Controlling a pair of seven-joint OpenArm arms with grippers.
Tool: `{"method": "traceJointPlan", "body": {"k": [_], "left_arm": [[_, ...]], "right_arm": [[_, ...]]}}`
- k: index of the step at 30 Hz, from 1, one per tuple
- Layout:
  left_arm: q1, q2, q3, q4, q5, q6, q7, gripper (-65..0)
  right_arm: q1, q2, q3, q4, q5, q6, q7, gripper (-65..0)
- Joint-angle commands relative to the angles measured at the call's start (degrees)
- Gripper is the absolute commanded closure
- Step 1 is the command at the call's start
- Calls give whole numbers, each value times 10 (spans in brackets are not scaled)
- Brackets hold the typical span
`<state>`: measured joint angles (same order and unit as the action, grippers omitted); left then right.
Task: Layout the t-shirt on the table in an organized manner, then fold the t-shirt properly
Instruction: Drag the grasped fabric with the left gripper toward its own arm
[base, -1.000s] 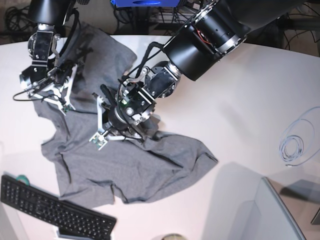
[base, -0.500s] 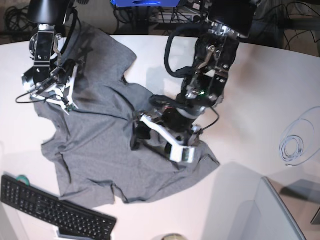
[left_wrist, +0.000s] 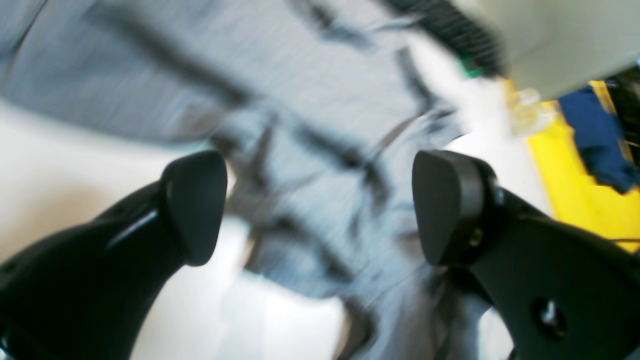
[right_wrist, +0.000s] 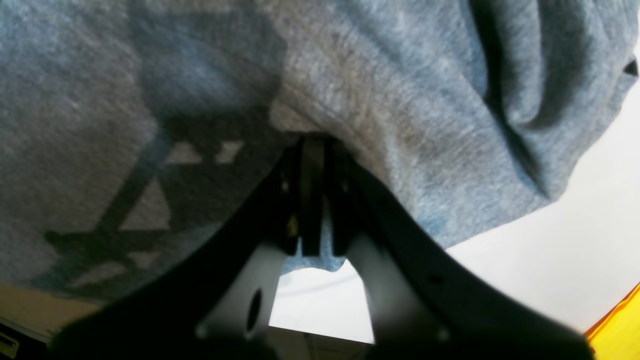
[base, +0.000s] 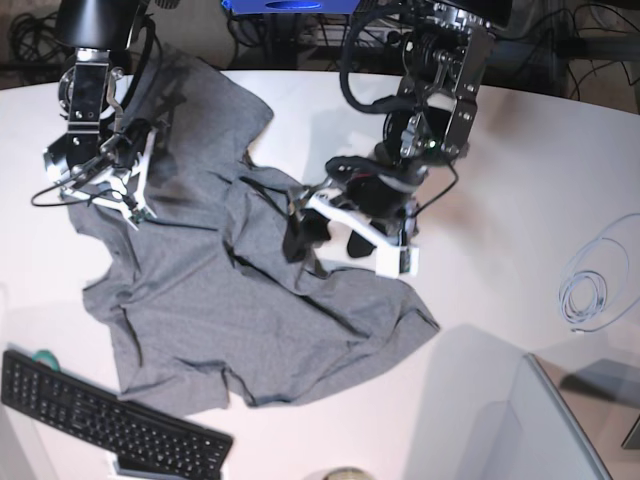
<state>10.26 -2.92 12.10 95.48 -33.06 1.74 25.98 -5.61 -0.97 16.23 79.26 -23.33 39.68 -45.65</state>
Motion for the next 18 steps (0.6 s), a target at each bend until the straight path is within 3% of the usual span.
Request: {"method": "traceJointPlan", "body": {"k": [1, 4, 6, 10, 15, 18], "left_arm": [[6, 3, 1, 6, -3, -5, -36, -555], [38, 1, 0, -21, -3, -51, -132, -555], [44, 1, 0, -52, -3, -90, -165, -555], [38, 16, -2, -117, -3, -146, -175, -555], [25, 60, -48, -161, -4, -173, -175, -555], [12, 82, -69, -175, -4, -208, -171, -555]], "right_arm": [[-13, -4, 0, -22, -1, 3, -8, -24], [-13, -4, 1, -21, -1, 3, -8, -24], [-13, -4, 1, -21, -1, 3, -8, -24], [-13, -4, -2, -23, -1, 3, -8, -24], [-13, -4, -2, -23, -1, 3, -8, -24], [-13, -4, -2, -23, -1, 3, -8, -24]]}}
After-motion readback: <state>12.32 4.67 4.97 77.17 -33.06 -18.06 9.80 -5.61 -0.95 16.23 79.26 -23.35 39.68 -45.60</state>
